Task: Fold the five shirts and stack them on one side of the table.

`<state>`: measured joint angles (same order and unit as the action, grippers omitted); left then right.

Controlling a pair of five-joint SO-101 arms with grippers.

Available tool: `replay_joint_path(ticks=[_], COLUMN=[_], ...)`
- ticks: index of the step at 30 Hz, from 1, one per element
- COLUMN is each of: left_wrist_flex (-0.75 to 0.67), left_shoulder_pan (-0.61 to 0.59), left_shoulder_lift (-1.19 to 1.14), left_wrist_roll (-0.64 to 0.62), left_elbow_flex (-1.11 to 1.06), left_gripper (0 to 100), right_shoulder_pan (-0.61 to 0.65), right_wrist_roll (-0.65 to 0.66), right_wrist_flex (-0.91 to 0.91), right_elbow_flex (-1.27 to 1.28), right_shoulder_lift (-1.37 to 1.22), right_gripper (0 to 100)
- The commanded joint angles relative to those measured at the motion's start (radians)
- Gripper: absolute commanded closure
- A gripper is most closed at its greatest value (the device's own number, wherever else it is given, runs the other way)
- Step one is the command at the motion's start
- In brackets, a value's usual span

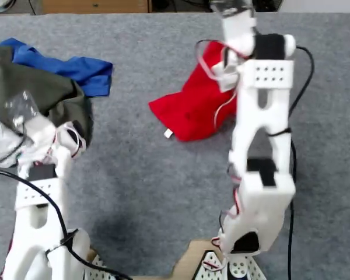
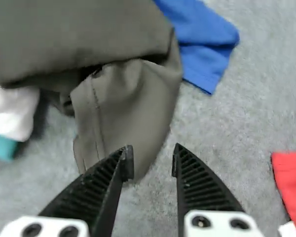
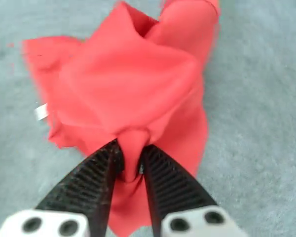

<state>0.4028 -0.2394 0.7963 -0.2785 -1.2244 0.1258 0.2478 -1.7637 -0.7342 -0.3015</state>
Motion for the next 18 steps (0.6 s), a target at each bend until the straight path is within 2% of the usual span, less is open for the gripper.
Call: replay_joint_path(ticks=[1, 6, 8, 13, 18], left_wrist_flex=[-0.121, -0.186, -0.192, -0.187, -0.186], left_shoulder_pan=[-0.012, -0.029, -0.029, -0.04, -0.06], left_shoulder_lift=[0.024, -0.054, -0.104, -0.232, -0.289], left_wrist_roll=[-0.038, 0.04, 0.048, 0.051, 0.052], left_elbow_flex=[-0.037, -0.035, -0.015, 0.057, 0.097], left_gripper=[86, 86, 86, 86, 86], right_shoulder_pan=[0.111, 0.148, 0.125, 0.039, 0.012], right_wrist_roll=[0.068, 0.118, 0.118, 0.117, 0.077], right_wrist_flex=[-0.015, 0.101, 0.169, 0.408, 0.729], right_elbow_flex=[0.12, 0.34, 0.453, 0.739, 1.05], right_shoulder_lift=[0.209, 0.257, 0.246, 0.24, 0.24], right_gripper=[99.0, 98.2, 93.3, 76.7, 73.8])
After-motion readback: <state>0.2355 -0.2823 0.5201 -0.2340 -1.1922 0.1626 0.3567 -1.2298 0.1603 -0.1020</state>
